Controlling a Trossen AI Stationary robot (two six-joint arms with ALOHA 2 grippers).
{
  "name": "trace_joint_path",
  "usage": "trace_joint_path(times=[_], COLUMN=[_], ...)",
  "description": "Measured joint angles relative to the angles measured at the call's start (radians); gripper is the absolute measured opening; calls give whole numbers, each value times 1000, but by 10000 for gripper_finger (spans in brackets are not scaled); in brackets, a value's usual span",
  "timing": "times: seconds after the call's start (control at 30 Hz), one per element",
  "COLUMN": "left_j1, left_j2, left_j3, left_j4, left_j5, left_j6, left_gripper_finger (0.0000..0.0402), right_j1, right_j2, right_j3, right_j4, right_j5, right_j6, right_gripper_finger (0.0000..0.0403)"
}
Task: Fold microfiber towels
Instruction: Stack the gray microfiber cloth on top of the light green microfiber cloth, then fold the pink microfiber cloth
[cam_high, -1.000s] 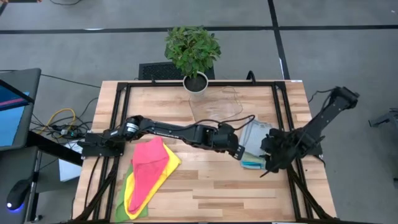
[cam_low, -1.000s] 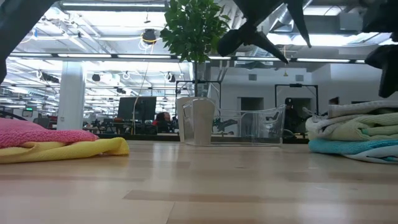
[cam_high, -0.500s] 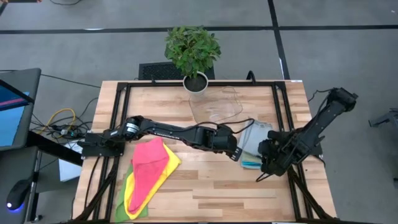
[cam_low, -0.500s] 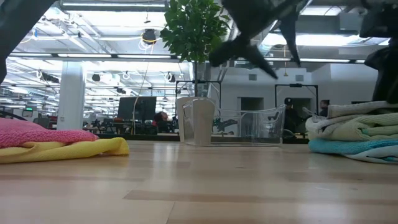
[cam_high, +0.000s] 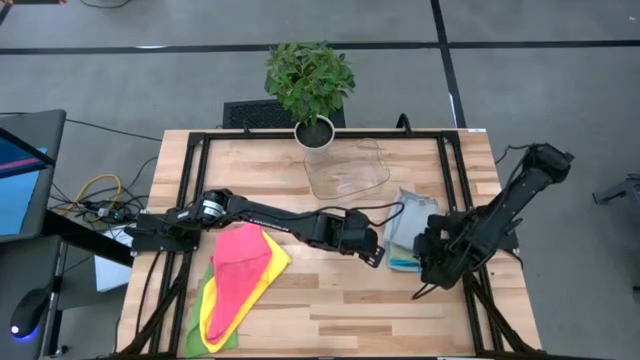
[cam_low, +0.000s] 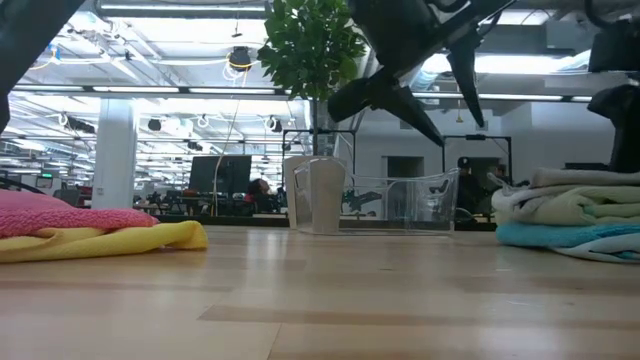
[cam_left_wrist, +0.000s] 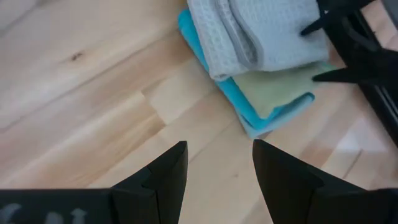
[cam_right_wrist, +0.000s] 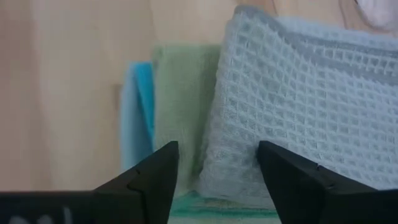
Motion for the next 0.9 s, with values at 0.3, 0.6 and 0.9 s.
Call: trace_joint_path(times=[0.3,0.6,0.9], left_j1=[0,-5,-8], left_j2=[0,0,0], left_j3=[0,0,0], left_j4=[0,28,76], left_j5=[-1,-2,7], left_j6=[5,-9,9], left_gripper_finger=[173,173,173], right_j1=[-30,-1,-6], right_j2=[151,50,-102], right_j3=[0,23,36], right_j4=[-8,9,-25], right_j5=[-27,-57,-34], right_j6=[4,-9,25], right_gripper_finger=[223,159,215])
